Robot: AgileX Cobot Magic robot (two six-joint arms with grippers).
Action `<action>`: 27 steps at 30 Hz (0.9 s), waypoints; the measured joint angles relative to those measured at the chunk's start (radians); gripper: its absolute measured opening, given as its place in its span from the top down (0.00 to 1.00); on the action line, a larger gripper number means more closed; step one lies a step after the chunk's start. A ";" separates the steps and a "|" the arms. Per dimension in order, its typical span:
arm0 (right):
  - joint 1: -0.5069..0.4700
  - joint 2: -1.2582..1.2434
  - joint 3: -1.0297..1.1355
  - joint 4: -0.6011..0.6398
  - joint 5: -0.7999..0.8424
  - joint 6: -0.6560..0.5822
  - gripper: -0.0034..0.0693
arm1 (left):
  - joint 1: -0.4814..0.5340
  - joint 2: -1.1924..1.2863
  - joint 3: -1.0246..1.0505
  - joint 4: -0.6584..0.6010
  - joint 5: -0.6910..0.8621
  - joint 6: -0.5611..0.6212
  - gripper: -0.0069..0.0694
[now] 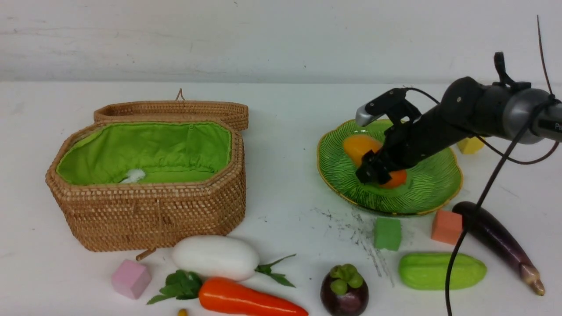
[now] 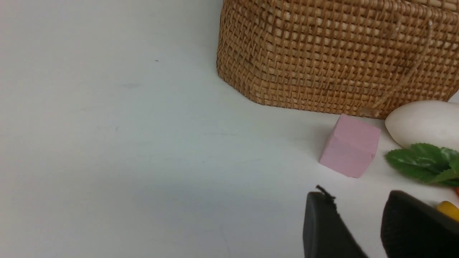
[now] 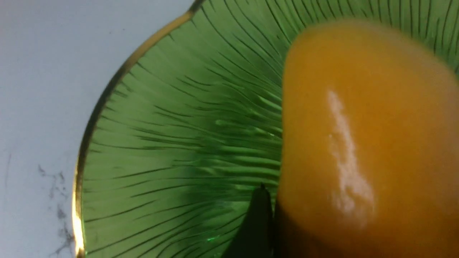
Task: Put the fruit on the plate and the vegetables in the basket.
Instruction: Use the right arm to grab a mango and put it into the right plate, then grab an eggplant with your right arm and place it in the basket on the left.
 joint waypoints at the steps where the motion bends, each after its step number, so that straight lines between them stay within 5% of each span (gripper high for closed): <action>1: 0.000 -0.002 0.000 -0.009 0.002 0.004 0.02 | 0.000 0.000 0.000 0.000 0.000 0.000 0.60; 13: -0.033 -0.152 -0.001 -0.193 0.188 0.139 0.04 | 0.000 0.000 0.000 0.000 0.000 0.000 0.60; 23: -0.335 -0.509 0.247 -0.108 0.302 0.169 0.07 | 0.000 0.000 0.000 0.000 0.001 0.000 0.60; 27: -0.357 -0.530 0.375 -0.153 0.305 0.135 0.09 | 0.000 0.000 0.000 0.000 0.001 0.000 0.60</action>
